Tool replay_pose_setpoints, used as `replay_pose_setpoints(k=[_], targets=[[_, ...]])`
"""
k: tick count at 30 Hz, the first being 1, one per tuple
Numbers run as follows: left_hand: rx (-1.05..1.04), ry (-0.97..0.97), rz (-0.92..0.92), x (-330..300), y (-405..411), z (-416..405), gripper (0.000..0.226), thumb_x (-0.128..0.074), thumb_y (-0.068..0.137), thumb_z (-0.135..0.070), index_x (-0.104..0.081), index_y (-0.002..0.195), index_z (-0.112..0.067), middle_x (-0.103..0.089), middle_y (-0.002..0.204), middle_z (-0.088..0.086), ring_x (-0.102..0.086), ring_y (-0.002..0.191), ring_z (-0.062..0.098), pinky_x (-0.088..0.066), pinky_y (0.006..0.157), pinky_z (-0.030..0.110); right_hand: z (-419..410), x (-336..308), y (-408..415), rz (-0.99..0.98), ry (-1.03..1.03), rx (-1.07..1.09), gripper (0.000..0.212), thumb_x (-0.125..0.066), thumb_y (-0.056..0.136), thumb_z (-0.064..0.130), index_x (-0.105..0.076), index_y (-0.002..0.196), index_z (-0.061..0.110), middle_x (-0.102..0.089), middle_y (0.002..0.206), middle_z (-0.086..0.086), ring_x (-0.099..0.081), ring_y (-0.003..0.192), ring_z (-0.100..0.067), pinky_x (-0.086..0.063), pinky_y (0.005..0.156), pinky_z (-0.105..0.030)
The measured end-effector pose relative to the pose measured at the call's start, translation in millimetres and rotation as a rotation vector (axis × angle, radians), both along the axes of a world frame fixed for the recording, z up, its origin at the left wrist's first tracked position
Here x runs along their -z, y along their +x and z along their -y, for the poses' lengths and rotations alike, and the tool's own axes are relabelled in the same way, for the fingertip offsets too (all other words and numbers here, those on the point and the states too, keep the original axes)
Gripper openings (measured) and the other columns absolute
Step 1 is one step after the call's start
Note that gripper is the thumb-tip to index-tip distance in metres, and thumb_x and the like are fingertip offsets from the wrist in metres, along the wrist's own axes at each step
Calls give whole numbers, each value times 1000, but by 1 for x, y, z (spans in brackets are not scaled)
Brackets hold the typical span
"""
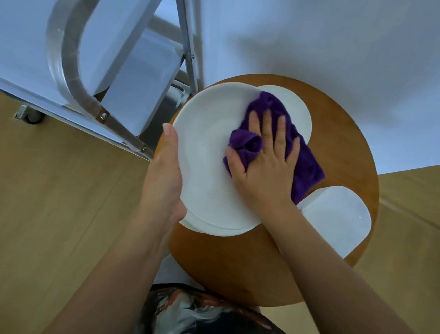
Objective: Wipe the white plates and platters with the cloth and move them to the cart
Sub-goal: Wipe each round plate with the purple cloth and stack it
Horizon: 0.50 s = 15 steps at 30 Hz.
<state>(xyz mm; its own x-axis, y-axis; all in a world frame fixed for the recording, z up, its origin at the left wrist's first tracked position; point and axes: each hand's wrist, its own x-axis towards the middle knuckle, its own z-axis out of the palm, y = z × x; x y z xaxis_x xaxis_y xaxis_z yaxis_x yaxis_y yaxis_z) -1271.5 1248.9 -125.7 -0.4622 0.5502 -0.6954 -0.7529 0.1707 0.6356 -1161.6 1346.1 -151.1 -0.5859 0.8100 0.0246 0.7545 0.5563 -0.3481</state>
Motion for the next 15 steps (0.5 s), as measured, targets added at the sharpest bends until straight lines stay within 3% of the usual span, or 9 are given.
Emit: replay_pose_setpoints(k=[2,4,6,9,13,15], targets=[[-38,-11,-61,-1,3,-5,48,-39,83,-69,-60,109,-35,-74,95,-8,-71,84,13,-57,61,30,23,-2,-2,54,-63,210,74,-20,90,59,-5,151,19,-11,158,-10,-3,144,-31,7,113,-48],[-43,-33,-118,-3,6,-10,41,-38,86,-67,-63,100,-37,-74,87,-11,-71,77,10,-56,56,27,49,-5,-7,94,-172,355,78,-12,88,62,6,150,19,-3,158,-12,1,144,-33,9,112,-49],[-32,-30,-113,-4,7,-15,44,-39,81,-70,-63,100,-39,-73,95,-8,-71,84,15,-58,65,33,70,-9,-12,87,-254,362,77,-6,87,63,19,147,22,4,158,-11,4,144,-32,11,111,-48],[-49,7,-34,-6,6,-18,52,-37,84,-68,-60,112,-31,-72,107,2,-69,97,24,-57,77,40,79,-16,-12,-41,-304,196,68,-6,87,62,33,135,35,9,158,-5,11,144,-27,12,111,-45],[-104,-8,-20,-6,-5,-18,56,-42,85,-68,-61,109,-21,-74,98,8,-71,89,26,-58,70,38,70,-23,5,-137,-387,-199,67,-20,88,66,12,143,43,-3,159,6,14,140,-10,9,110,-43],[-68,-52,8,-3,-12,-17,64,-38,82,-73,-60,113,-22,-73,103,9,-70,93,29,-57,78,44,61,-22,21,-100,-395,-416,73,-49,86,60,-17,147,36,-20,156,6,-2,141,-11,-4,112,-47]])
